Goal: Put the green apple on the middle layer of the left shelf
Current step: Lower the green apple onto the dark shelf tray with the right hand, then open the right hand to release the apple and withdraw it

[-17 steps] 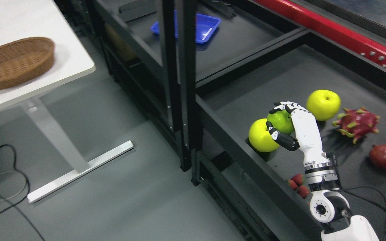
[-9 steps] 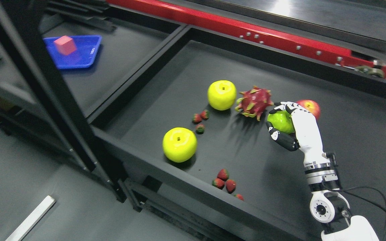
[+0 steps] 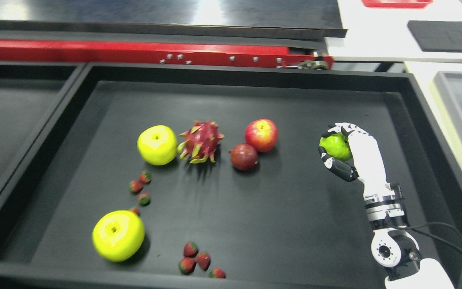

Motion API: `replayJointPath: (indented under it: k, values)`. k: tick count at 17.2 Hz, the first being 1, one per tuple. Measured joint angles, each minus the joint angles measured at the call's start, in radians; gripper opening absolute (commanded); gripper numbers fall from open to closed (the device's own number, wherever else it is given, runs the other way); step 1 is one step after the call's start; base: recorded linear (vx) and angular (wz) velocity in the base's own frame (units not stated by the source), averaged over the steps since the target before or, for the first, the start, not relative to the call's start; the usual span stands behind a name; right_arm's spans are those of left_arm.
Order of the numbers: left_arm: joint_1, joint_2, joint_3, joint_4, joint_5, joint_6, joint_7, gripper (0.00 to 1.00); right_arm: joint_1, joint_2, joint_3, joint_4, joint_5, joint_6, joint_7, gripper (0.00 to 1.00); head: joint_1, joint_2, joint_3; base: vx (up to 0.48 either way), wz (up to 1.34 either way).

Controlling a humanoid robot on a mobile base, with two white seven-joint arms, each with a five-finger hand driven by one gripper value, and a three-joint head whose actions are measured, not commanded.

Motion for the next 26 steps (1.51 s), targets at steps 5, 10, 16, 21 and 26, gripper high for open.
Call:
replayJointPath:
  k: [5,10,16,21,26]
  values:
    - [0.000,0.000,0.000,0.000,0.000,0.000,0.000,1.00,-0.025,-0.022,0.066,0.000,0.039,0.007,0.022,0.00,0.0000,0.000,0.000,0.117,-0.40]
    - [0.000,0.000,0.000,0.000,0.000,0.000,0.000,1.00,-0.121,-0.036,0.205,0.001,0.057,0.003,0.137,0.00,0.0000,0.000,0.000,0.054,-0.21]
    - [0.000,0.000,0.000,0.000,0.000,0.000,0.000,1.00,-0.313,-0.006,0.403,0.079,0.087,-0.003,0.225,0.03,0.0000,0.000,0.000,-0.003,0.02]
    - [0.000,0.000,0.000,0.000,0.000,0.000,0.000,1.00,-0.419,0.060,0.547,0.197,0.098,-0.020,0.371,0.04,0.0000,0.000,0.000,0.000,0.00]
    - [0.000,0.000,0.000,0.001,0.000,0.000,0.000,1.00,-0.463,0.107,0.644,0.308,0.096,-0.023,0.429,1.00,0.0000,0.000,0.000,0.000,0.00]
